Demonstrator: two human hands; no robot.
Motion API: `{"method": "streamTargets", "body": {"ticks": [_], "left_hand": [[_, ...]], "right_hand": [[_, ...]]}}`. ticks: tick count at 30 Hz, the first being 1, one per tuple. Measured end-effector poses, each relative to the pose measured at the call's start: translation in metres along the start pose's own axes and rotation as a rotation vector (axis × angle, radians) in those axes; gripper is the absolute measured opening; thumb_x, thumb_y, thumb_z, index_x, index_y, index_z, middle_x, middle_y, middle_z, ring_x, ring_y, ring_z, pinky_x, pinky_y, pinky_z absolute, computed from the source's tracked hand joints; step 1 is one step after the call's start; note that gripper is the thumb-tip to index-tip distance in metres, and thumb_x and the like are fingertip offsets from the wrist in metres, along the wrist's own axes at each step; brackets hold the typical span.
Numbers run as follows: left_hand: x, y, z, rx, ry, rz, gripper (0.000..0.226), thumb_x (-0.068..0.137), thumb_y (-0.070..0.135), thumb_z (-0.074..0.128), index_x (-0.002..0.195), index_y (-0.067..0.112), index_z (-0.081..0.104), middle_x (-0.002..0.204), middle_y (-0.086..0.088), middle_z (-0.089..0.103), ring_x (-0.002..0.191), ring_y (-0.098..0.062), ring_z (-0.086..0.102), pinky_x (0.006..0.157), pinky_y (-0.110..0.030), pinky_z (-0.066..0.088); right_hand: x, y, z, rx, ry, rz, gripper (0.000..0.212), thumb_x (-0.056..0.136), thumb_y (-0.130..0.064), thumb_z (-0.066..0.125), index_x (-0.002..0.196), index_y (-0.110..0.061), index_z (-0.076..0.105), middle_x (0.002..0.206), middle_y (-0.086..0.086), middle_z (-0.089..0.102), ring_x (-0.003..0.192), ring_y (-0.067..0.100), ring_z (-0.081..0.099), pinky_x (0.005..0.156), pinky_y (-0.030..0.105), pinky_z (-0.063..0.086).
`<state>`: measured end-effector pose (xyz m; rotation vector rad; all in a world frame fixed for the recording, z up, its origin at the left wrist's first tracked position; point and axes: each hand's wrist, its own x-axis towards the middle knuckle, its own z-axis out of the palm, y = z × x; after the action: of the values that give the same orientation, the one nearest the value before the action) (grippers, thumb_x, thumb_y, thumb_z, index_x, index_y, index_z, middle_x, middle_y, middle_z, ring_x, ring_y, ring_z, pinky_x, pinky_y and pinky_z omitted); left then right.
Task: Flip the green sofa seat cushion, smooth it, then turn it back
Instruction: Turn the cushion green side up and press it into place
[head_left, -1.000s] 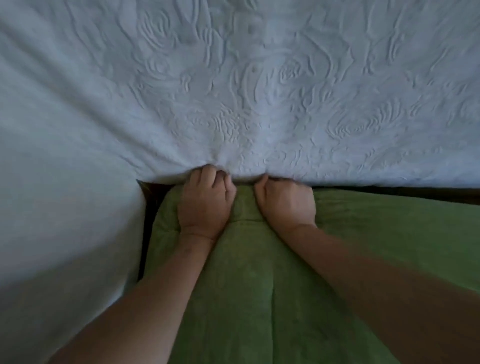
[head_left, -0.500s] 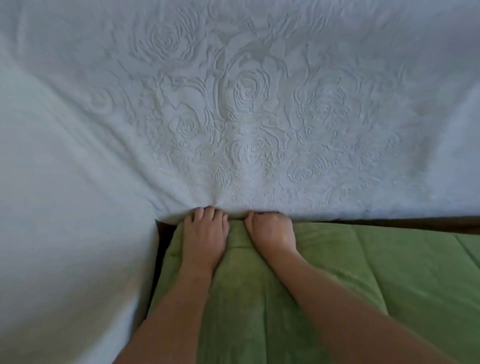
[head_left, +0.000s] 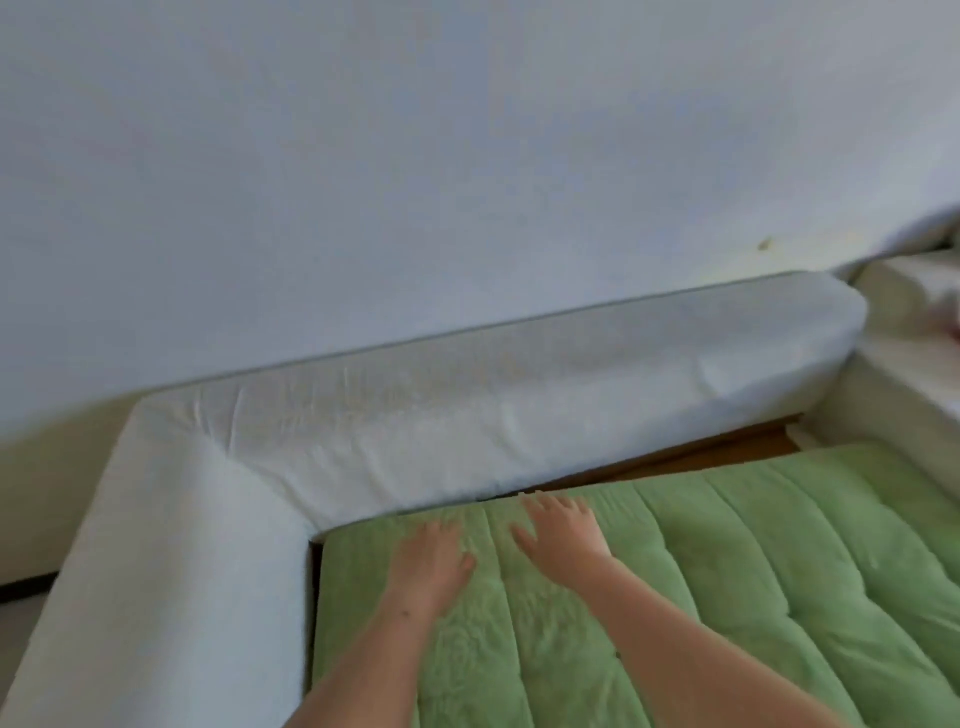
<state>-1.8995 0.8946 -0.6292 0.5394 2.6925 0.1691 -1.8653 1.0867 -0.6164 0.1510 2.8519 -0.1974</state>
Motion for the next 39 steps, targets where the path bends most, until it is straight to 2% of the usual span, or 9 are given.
{"method": "streamTargets", "body": {"ticks": [4,8,13,16,20,27,32,39], "left_hand": [[-0.040,0.128,-0.093,0.054,0.024,0.157,0.059,0.101,0.047,0.038,0.153,0.021,0.029,0.152,-0.005,0.039,0.140,-0.025,0.037,0.109,-0.040,0.039],[-0.069,0.266,-0.156,0.082,0.098,0.274,0.064,0.101,0.048,0.039,0.155,0.018,0.024,0.153,-0.008,0.039,0.140,-0.026,0.037,0.108,-0.041,0.039],[-0.094,0.446,-0.172,0.099,0.139,0.382,0.063,0.100,0.047,0.041,0.153,0.016,0.028,0.150,-0.011,0.042,0.135,-0.029,0.042,0.105,-0.042,0.040],[-0.100,0.540,-0.165,0.149,0.168,0.420,0.057,0.098,0.048,0.043,0.145,0.016,0.039,0.142,-0.010,0.051,0.127,-0.030,0.050,0.100,-0.041,0.044],[-0.093,0.655,-0.147,0.196,0.186,0.439,0.057,0.097,0.051,0.043,0.143,0.018,0.040,0.140,-0.009,0.052,0.127,-0.030,0.050,0.100,-0.041,0.043],[-0.043,0.777,-0.136,0.220,0.142,0.460,0.069,0.097,0.053,0.044,0.154,0.018,0.026,0.150,-0.010,0.043,0.135,-0.031,0.042,0.108,-0.043,0.036],[0.047,0.827,-0.118,0.225,0.109,0.442,0.071,0.097,0.052,0.044,0.155,0.017,0.022,0.149,-0.011,0.043,0.134,-0.031,0.042,0.108,-0.044,0.037],[0.177,0.872,-0.095,0.143,0.037,0.368,0.071,0.097,0.052,0.044,0.155,0.018,0.023,0.147,-0.010,0.045,0.132,-0.030,0.044,0.107,-0.043,0.039]], "right_hand": [[-0.095,0.078,-0.129,0.048,0.123,0.105,0.059,0.100,-0.056,0.035,0.151,-0.026,0.033,0.154,0.002,0.038,0.145,0.027,0.028,0.120,0.047,0.017],[-0.186,0.177,-0.210,0.037,0.232,0.195,0.061,0.101,-0.058,0.031,0.153,-0.027,0.031,0.157,0.003,0.035,0.146,0.027,0.026,0.120,0.049,0.017],[-0.279,0.326,-0.247,-0.008,0.286,0.245,0.062,0.100,-0.060,0.032,0.153,-0.028,0.032,0.157,0.001,0.035,0.147,0.026,0.023,0.122,0.049,0.011],[-0.317,0.406,-0.255,-0.030,0.252,0.227,0.063,0.099,-0.062,0.033,0.153,-0.029,0.031,0.159,-0.001,0.033,0.149,0.026,0.020,0.123,0.049,0.009],[-0.353,0.511,-0.274,-0.046,0.238,0.221,0.063,0.099,-0.061,0.035,0.154,-0.029,0.032,0.159,-0.002,0.033,0.149,0.023,0.020,0.122,0.046,0.010],[-0.351,0.656,-0.274,-0.010,0.151,0.252,0.063,0.100,-0.059,0.034,0.156,-0.030,0.028,0.160,-0.002,0.031,0.149,0.023,0.021,0.122,0.043,0.015],[-0.287,0.740,-0.256,-0.038,0.084,0.222,0.065,0.100,-0.061,0.033,0.157,-0.030,0.024,0.162,-0.002,0.028,0.150,0.023,0.020,0.123,0.045,0.015],[-0.188,0.849,-0.254,-0.052,-0.009,0.176,0.064,0.100,-0.060,0.032,0.156,-0.028,0.027,0.158,0.001,0.035,0.147,0.025,0.025,0.120,0.044,0.022]]}}
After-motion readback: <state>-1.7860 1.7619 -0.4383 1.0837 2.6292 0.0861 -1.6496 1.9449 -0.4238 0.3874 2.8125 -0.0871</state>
